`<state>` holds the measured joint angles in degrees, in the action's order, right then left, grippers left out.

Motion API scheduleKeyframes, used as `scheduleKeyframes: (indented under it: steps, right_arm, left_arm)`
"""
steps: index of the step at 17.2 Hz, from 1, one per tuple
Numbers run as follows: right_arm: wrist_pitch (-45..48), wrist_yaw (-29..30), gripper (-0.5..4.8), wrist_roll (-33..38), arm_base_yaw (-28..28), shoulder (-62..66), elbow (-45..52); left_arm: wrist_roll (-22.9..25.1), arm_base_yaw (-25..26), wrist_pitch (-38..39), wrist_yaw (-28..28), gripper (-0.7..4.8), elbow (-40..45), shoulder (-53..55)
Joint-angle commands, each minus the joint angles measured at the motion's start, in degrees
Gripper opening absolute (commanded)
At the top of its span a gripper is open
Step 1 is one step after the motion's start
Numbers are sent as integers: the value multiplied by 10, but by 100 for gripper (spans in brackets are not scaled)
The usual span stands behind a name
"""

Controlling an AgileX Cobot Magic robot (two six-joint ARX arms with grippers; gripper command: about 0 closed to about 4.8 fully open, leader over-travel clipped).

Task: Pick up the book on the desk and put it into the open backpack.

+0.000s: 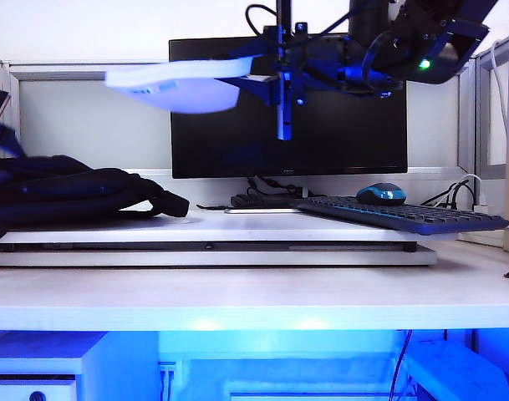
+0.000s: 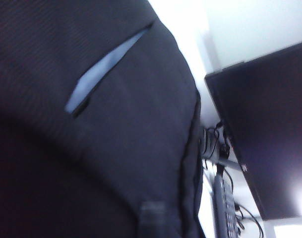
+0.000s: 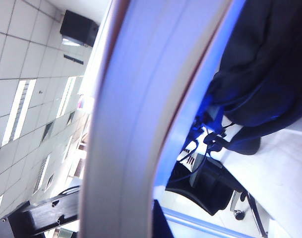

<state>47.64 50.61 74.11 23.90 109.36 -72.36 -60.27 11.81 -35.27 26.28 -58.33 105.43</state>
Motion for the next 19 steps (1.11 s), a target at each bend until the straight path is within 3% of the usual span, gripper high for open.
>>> scheduleKeyframes:
  steps: [1, 3, 6, 9, 12, 15, 19]
  right_arm:
    - [22, -1, -9, -8, 9, -8, -8]
    - [14, -10, -9, -12, 16, -8, -8]
    - [-4, -61, -9, -25, 16, -8, -9]
    - [-51, -79, -9, -49, 16, 17, -19]
    - [-56, -70, -9, -49, 25, 75, -108]
    - [-140, -75, -9, -65, 29, 121, -216]
    - [-196, -85, -9, -64, 34, 199, -329]
  left_arm:
    - [2, -6, -17, 10, -5, -32, 1]
    - [-4, -5, -56, 21, -5, -52, 1]
    - [-88, -2, -147, 36, -5, -58, 0]
    - [-132, -2, -207, 71, -5, -58, 0]
    - [-152, 5, -245, 102, -5, -58, 0]
    - [-161, 12, -258, 124, -5, -58, -1]
    - [-217, 21, -323, 130, -5, -58, -1]
